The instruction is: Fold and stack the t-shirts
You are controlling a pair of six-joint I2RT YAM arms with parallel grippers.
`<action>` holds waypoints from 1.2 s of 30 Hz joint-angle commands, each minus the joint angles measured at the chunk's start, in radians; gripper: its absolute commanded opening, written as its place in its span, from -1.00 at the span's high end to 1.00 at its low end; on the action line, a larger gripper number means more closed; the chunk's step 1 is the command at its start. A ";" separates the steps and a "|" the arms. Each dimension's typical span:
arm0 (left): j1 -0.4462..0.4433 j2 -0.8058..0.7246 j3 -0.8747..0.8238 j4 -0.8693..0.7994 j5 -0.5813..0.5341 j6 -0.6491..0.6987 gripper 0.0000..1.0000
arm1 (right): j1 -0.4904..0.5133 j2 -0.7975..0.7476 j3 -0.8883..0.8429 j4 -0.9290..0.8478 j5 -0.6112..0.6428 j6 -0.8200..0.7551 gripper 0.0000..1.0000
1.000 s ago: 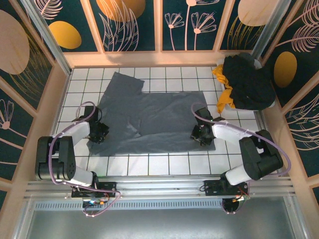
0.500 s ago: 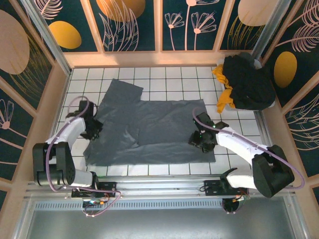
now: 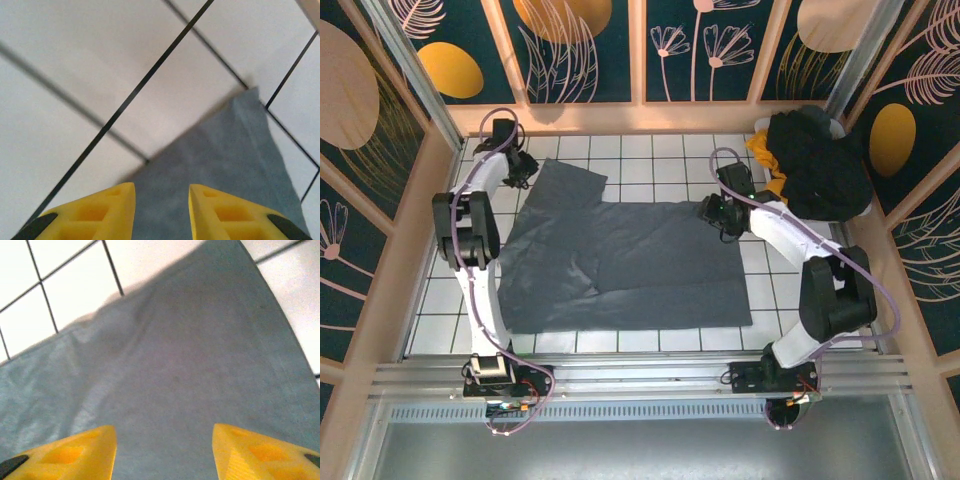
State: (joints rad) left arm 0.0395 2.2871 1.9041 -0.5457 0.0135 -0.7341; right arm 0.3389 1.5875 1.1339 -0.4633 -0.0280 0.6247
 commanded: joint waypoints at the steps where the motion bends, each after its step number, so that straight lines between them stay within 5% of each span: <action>1: -0.002 0.100 0.122 -0.001 -0.016 0.080 0.35 | -0.003 0.017 0.063 -0.042 -0.013 -0.041 -0.05; 14: -0.035 0.318 0.338 0.131 -0.108 0.059 0.26 | -0.008 -0.135 -0.076 -0.072 -0.001 0.021 -0.05; 21: -0.065 0.394 0.400 0.156 -0.097 0.027 0.04 | -0.018 -0.148 -0.088 -0.074 -0.016 0.011 -0.05; 30: -0.120 0.471 0.481 0.028 -0.064 -0.010 -0.10 | -0.060 -0.162 -0.107 -0.076 -0.035 -0.022 -0.05; 36: -0.164 0.464 0.458 -0.136 -0.158 0.000 0.04 | -0.084 -0.147 -0.097 -0.065 -0.046 -0.026 -0.04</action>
State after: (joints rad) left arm -0.0677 2.6942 2.3833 -0.4656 -0.1593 -0.7258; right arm 0.2623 1.4456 1.0435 -0.5205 -0.0547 0.6182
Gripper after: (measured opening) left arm 0.497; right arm 0.520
